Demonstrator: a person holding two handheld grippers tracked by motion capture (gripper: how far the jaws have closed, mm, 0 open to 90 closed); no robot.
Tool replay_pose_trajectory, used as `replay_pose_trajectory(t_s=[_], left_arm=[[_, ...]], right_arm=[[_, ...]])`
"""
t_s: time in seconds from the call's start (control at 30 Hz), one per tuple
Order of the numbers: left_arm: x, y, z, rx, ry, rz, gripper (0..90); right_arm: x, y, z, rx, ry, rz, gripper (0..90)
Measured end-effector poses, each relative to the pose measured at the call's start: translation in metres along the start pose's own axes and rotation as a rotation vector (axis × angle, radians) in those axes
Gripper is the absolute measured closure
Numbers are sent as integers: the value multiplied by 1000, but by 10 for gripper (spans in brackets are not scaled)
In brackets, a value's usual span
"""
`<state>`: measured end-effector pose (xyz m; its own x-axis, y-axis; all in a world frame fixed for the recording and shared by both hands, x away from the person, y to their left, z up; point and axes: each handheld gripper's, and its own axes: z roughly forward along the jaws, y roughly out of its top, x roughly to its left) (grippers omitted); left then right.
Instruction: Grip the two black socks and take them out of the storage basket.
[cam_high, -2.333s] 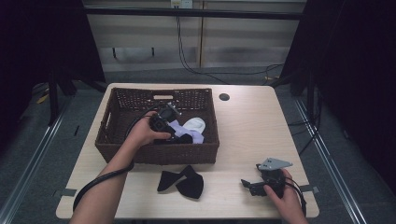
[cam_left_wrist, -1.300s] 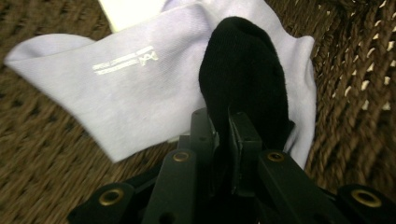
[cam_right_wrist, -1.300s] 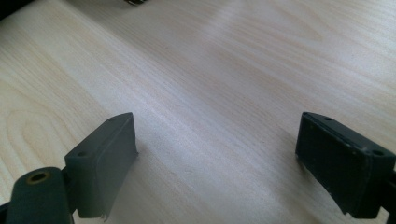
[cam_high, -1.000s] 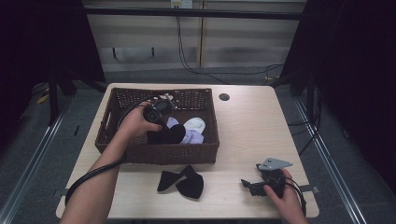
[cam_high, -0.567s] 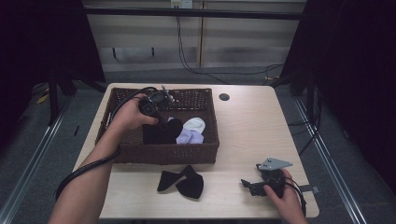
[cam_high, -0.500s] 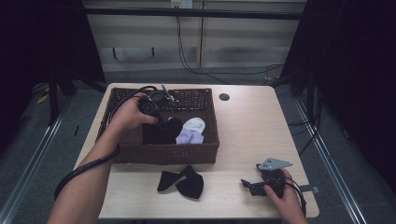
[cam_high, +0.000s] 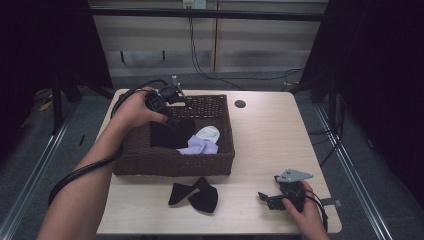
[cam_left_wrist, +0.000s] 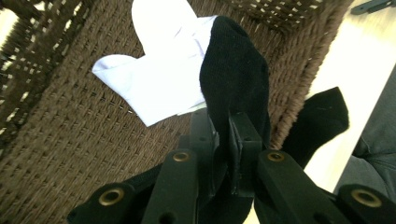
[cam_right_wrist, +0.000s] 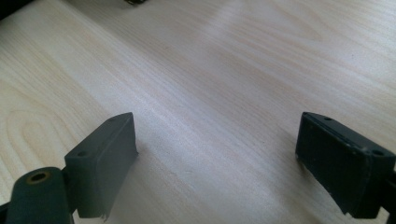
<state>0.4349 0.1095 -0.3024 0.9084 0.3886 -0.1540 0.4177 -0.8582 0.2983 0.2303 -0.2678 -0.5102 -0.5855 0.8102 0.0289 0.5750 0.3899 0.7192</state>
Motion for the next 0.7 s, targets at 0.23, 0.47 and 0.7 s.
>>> replay_pose_trajectory(t_s=[0.23, 0.47, 0.7], left_arm=[[-7, 4, -23, -24, 1, 13, 819], [-19, 0, -36, -40, -4, 20, 819], [-37, -3, -38, -54, -31, 64, 819]], right_arm=[[0, 0, 0, -1, 0, -1, 119], [0, 0, 0, 0, 0, -1, 119], [0, 0, 0, 0, 0, 0, 119]])
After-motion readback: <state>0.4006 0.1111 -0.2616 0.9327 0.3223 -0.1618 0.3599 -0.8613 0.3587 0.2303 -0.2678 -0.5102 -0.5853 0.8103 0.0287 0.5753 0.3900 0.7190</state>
